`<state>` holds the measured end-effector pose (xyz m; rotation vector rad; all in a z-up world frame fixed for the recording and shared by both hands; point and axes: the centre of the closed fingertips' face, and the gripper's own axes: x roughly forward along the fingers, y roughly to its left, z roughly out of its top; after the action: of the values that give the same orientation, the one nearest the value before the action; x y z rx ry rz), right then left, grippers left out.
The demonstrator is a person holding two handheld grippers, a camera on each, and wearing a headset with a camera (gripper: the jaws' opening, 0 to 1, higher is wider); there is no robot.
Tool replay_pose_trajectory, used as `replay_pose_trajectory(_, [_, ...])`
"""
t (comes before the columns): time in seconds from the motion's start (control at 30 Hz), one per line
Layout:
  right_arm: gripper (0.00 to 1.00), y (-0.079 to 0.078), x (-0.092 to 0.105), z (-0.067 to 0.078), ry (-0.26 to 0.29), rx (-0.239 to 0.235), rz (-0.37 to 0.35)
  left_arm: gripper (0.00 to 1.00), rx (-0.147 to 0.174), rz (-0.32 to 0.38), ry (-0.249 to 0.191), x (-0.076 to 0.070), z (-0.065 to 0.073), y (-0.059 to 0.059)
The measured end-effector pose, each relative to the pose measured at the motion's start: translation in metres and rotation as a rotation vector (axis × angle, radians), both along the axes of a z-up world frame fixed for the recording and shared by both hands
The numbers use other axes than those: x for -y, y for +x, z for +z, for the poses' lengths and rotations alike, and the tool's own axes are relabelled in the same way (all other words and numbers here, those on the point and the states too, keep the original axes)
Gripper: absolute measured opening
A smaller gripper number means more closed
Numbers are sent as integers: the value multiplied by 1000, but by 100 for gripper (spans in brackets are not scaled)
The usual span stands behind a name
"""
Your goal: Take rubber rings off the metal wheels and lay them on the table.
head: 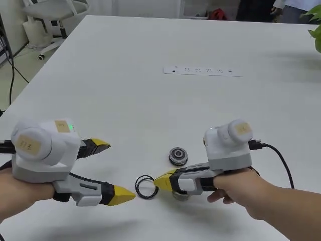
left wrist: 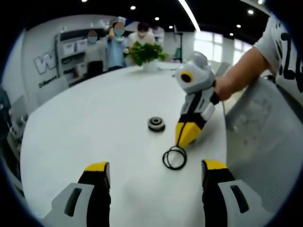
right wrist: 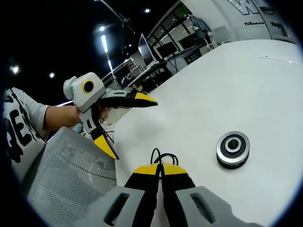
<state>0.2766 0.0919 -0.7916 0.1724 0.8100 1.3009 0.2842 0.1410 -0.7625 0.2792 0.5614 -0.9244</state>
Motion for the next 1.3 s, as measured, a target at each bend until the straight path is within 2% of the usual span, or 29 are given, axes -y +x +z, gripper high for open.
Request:
replay_pose_trajectory(0.4, [4,2,1,-1,-18,49,12,80,-3,-2,7,-1,-1,-1])
replay_pose_trajectory(0.8, [10,5,4,1,-28,78,15,80,-6,-4,11,-1,-1,-2])
replay_pose_trajectory(1.1, [14,16,9,13,2,93,-28,80,-3,-7,12,0,2,0])
replay_pose_trajectory(1.3, [14,25,15,19,11,108,-57,79,2,-11,15,2,4,6])
